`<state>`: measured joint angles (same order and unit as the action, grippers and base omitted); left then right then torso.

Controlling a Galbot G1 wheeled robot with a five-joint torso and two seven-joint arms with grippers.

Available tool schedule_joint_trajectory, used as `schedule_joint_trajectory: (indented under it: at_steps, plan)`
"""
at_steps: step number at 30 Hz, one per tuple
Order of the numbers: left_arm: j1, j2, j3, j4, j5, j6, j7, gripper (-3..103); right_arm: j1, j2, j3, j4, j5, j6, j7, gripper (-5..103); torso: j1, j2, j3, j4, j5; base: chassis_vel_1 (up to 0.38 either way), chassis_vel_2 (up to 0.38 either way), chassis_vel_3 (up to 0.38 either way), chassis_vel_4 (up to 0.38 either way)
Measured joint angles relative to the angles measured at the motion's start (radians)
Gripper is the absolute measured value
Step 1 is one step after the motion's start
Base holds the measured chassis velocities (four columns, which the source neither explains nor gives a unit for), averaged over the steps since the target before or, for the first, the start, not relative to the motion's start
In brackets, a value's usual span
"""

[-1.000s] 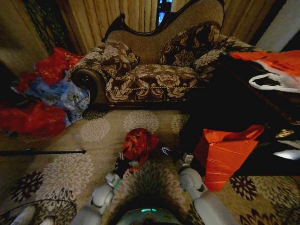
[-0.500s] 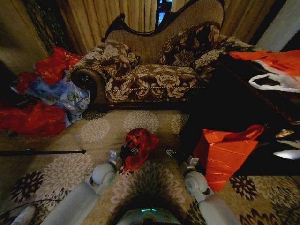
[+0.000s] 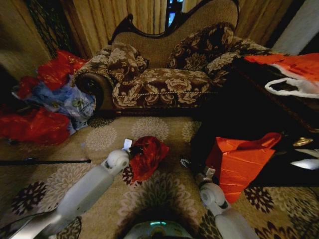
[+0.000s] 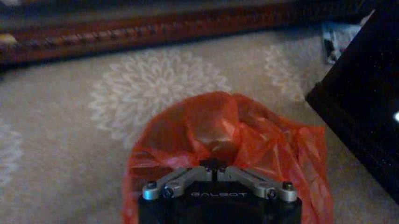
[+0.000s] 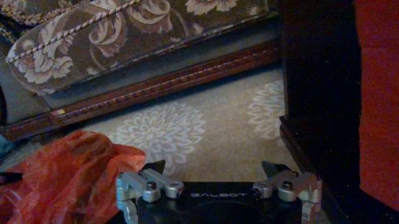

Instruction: Place a garbage bag over the trash bin.

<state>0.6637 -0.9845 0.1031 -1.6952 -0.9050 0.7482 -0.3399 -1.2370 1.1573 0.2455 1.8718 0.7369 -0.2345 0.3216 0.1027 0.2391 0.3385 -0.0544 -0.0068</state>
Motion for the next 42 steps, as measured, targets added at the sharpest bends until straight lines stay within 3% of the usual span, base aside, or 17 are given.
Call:
schedule_joint_trajectory:
  at_steps: [9, 17, 19, 25, 42]
  plan:
    - [-0.102, -0.17, 0.08, 0.24, 0.008, -0.004, 0.016, 0, 0.037, 0.0, -0.022, -0.023, 0.006, 0.0, 0.005, 100, 0.0, 0.0, 0.0, 0.0001, -0.0001, 0.0, 0.0, 0.0, 0.0]
    - [-0.166, -0.266, 0.109, 0.433, 0.04, -0.029, 0.029, 0, 0.046, -0.005, -0.033, -0.034, 0.009, 0.0, 0.006, 100, 0.0, 0.0, 0.0, 0.0, -0.0002, 0.0, 0.0, 0.0, 0.0]
    - [-0.171, -0.272, 0.111, 0.448, 0.042, -0.031, 0.03, 0, 0.047, -0.005, -0.034, -0.035, 0.009, 0.0, 0.006, 100, 0.0, 0.0, 0.0, 0.0001, -0.0002, 0.0, 0.0, 0.0, 0.0]
    - [-0.236, -0.343, 0.134, 0.654, 0.076, -0.051, 0.07, 0, 0.055, -0.005, -0.049, -0.042, 0.009, 0.0, 0.006, 100, 0.0, 0.0, 0.0, 0.0, -0.0003, 0.0, 0.0, 0.0, 0.0]
    - [-0.27, -0.428, 0.109, 0.863, 0.143, -0.051, 0.109, 0, 0.08, 0.001, -0.101, -0.045, 0.011, -0.001, 0.016, 100, 0.0, 0.0, 0.0, 0.0001, -0.0003, 0.0, 0.0, 0.0, 0.0]
